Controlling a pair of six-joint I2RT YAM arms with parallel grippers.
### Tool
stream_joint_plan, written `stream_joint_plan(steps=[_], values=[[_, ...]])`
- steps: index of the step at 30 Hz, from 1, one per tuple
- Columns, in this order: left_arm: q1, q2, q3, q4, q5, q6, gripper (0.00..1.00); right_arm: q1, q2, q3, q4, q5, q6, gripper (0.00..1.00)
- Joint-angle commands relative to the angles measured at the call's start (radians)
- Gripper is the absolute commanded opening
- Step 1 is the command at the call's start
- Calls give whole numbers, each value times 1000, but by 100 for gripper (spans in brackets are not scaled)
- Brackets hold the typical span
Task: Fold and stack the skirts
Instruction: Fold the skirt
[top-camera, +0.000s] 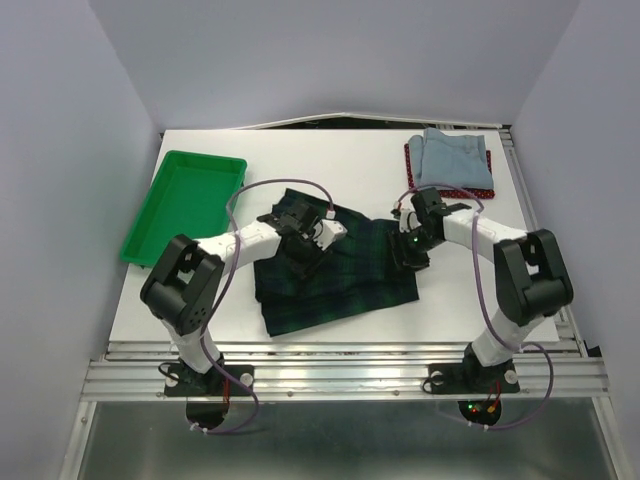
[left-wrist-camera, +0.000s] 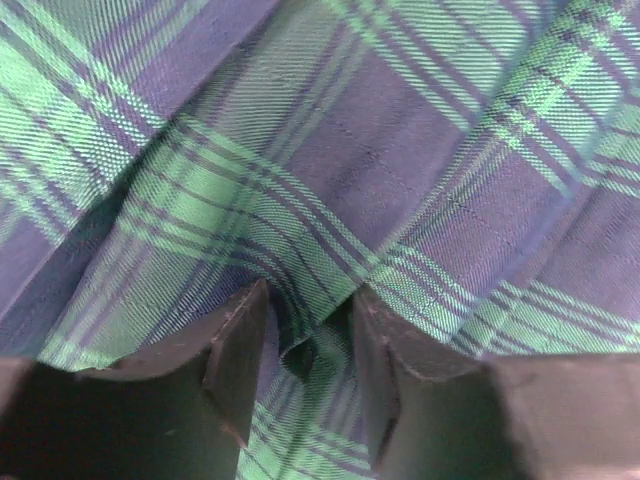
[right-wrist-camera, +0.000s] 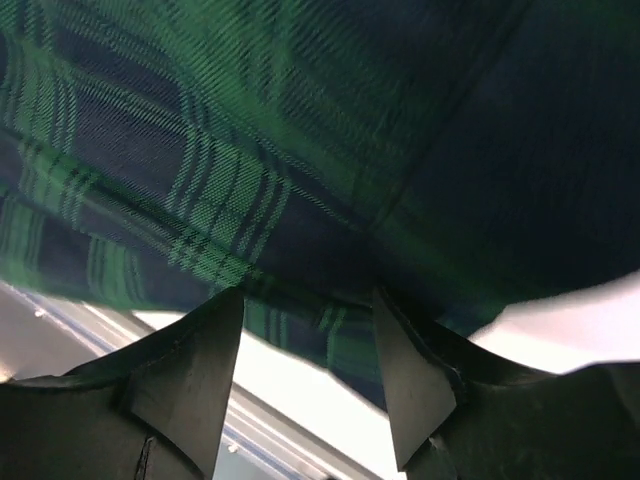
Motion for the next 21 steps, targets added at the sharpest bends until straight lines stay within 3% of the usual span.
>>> stream_joint_plan(steps=[1,7,11,13,16,18,21], values=[[74,57,21,-12,76,-88,42,4,122,59,68,81,-4,61],[157,65,25,-32,177,-136,35,-6,286,306,125,118,-14,60],[167,-33,-10,-2,237,-165,35,-6,381,490,124,95,-36,61],[167,-96,-10,6,239,-171,42,-6,408,585,108,46,-22,64],[160,-151,46,12,147,-162,54,-6,351,608,111,-28,7,73],[125,-176,102,30,8,-146,57,-6,229,538,166,-66,88,79],[47,-148,241,55,-133,-117,60,-42,56,386,258,-47,214,79]])
